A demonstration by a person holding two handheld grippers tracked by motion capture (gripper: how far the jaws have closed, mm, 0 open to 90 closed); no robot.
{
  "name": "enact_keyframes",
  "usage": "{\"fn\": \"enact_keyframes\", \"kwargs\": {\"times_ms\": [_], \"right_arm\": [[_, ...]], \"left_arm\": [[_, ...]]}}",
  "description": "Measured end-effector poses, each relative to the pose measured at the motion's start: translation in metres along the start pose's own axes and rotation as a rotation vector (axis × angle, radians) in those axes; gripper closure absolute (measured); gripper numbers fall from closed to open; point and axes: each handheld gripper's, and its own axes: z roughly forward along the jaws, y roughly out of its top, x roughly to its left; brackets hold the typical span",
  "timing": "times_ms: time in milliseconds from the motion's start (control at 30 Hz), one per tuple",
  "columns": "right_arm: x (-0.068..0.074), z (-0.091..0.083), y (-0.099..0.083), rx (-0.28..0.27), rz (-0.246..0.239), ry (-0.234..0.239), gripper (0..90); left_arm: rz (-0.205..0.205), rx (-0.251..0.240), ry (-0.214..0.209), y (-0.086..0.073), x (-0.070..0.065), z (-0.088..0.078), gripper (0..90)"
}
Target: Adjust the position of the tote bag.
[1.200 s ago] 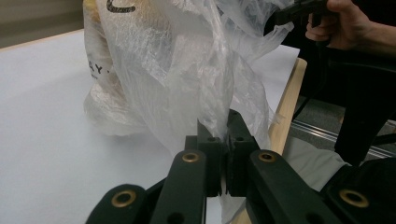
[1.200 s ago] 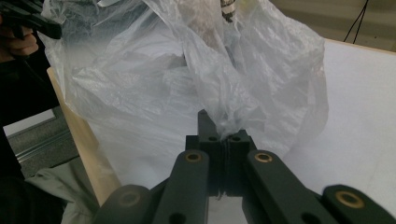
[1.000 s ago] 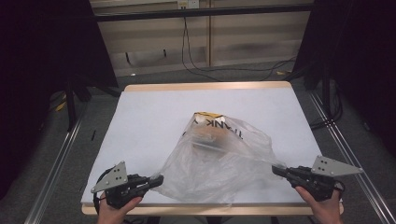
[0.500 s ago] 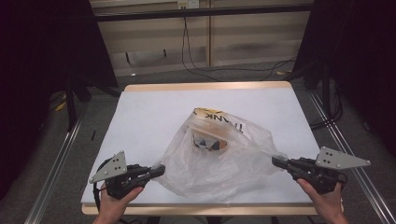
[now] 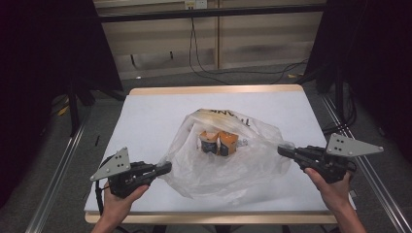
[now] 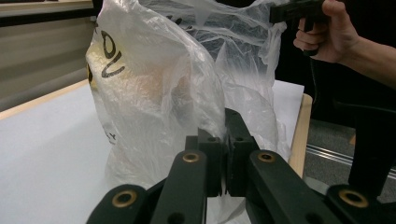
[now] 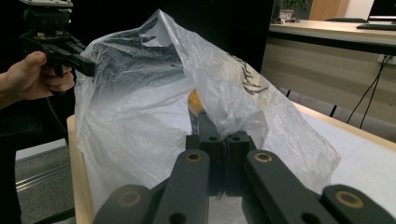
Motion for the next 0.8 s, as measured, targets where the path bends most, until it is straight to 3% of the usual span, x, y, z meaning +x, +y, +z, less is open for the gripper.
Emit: {"fn": "enact_keyframes", "kwargs": {"times_ms": [233, 333, 500, 767, 800], "right_arm": [[-0.005, 0.007, 0.011, -0.030, -0.010, 0.011, 89.1], [-0.007, 0.008, 0.018, -0.043, -0.012, 0.007, 89.2], [-0.013, 0.006, 0.034, -0.077, -0.006, -0.027, 89.2], [-0.016, 0.012, 0.051, -0.122, -0.018, -0.010, 89.2], [-0.019, 0.013, 0.057, -0.140, -0.024, -0.009, 89.2]], "left_arm": [[0.004, -0.024, -0.001, 0.009, 0.007, 0.000, 88.0], [0.018, -0.030, 0.019, 0.017, 0.009, -0.001, 88.1], [0.016, -0.068, 0.036, 0.029, 0.013, -0.006, 88.0], [0.043, -0.096, 0.043, 0.044, 0.020, -0.008, 88.1], [0.044, -0.099, 0.068, 0.050, 0.022, -0.009, 88.0]]}}
